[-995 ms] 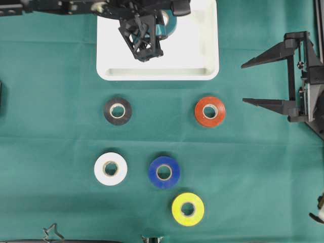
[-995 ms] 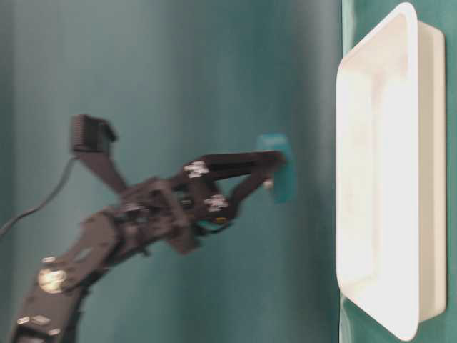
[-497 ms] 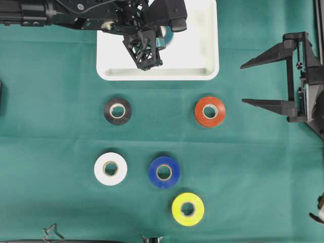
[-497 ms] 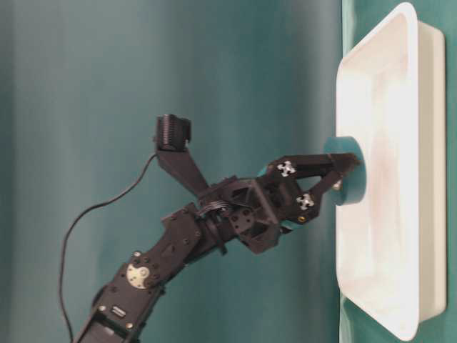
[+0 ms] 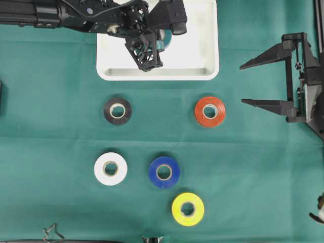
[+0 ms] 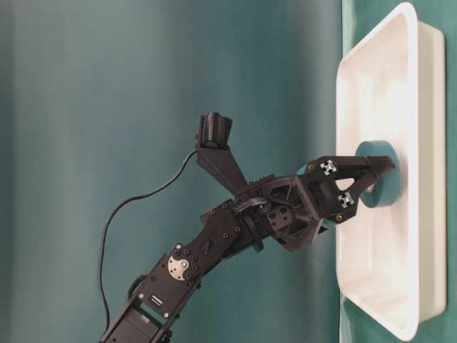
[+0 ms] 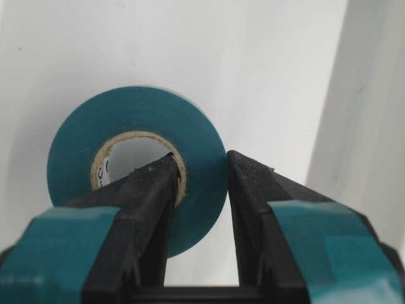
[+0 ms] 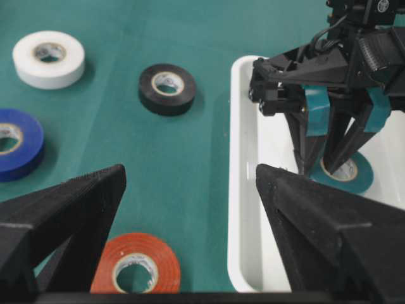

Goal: Pick up the tape from a random location and place it into the white case.
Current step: 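Lower the teal roll into the tray and open the left gripper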

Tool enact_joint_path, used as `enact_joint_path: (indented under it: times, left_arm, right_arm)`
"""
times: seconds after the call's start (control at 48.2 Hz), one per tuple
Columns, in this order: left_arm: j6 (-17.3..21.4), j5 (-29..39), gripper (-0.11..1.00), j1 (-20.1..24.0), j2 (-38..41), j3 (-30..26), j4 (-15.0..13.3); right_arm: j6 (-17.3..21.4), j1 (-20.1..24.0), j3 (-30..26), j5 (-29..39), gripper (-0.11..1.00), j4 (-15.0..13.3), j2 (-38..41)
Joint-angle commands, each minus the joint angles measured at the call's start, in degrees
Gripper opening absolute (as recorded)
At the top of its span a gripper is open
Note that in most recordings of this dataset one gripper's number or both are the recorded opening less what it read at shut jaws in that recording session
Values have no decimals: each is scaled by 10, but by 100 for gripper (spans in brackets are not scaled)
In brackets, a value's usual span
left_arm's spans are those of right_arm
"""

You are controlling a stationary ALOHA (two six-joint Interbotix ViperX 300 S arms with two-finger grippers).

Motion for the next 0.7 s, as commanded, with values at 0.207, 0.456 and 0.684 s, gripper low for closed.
enact_joint_path:
  times: [0.207, 0.456, 0.684]
  left_arm:
    - [4, 3, 24, -2, -13, -11, -1]
    - [2, 4, 92, 0, -16, -11, -1]
    - [-1, 12, 97, 1, -19, -12, -1]
  right_arm:
    - [1, -1, -14, -2, 92, 0, 4]
    - [1, 0, -14, -2, 92, 0, 4]
    - [1, -1, -14, -2, 92, 0, 4]
